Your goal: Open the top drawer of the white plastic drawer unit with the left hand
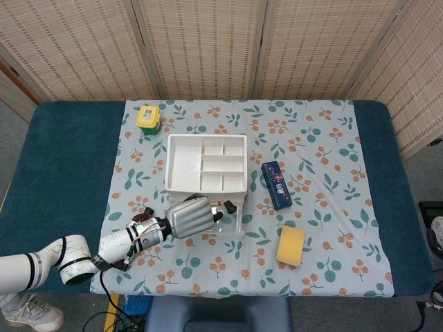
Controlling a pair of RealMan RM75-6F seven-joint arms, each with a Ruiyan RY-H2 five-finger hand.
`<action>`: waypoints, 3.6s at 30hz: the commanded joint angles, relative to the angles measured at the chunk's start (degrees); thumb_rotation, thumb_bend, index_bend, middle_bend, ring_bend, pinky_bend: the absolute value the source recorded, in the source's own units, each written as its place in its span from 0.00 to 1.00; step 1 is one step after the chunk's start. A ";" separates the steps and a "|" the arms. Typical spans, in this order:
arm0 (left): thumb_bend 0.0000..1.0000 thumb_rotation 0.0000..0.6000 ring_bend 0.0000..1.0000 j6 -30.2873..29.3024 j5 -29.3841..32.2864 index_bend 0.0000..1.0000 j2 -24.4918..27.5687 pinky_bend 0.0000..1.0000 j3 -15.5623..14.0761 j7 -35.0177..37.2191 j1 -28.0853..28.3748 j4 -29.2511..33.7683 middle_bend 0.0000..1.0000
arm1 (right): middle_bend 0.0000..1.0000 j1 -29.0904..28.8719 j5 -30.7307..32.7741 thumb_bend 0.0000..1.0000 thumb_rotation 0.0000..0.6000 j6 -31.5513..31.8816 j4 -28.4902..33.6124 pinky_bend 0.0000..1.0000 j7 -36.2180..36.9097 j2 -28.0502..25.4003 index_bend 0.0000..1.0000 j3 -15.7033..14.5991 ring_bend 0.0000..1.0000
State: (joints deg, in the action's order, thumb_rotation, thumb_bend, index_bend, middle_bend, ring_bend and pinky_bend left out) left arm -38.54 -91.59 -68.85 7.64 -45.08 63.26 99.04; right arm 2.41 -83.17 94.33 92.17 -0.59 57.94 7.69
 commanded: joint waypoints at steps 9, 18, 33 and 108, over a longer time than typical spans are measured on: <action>0.13 1.00 1.00 -2.69 -1.30 0.27 -2.56 1.00 0.78 2.62 1.04 -2.71 0.96 | 0.01 0.06 0.14 0.39 1.00 0.01 -0.20 0.02 0.10 0.05 0.00 0.07 0.01; 0.13 1.00 1.00 -4.50 -2.99 0.27 0.18 1.00 -0.16 4.50 0.34 -1.96 0.96 | 0.01 -0.33 -0.01 0.39 1.00 -0.42 -0.29 0.02 0.14 0.17 0.00 0.15 0.01; 0.13 1.00 1.00 -1.36 -1.28 0.26 2.02 1.00 -2.32 -2.05 -0.75 1.35 0.95 | 0.01 -0.38 -0.24 0.39 1.00 -0.50 -0.08 0.02 0.37 0.15 0.00 0.00 0.01; 0.13 1.00 1.00 1.29 -8.36 0.38 -0.88 1.00 -3.24 7.97 4.78 -3.09 0.95 | 0.01 0.11 -0.08 0.39 1.00 0.22 -1.64 0.02 2.06 0.80 0.00 0.21 0.01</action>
State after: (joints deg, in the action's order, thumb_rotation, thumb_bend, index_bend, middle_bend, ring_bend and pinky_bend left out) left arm -37.26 -99.94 -69.74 4.39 -37.12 68.01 95.95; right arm 2.52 -83.25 94.55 90.52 1.48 58.74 7.90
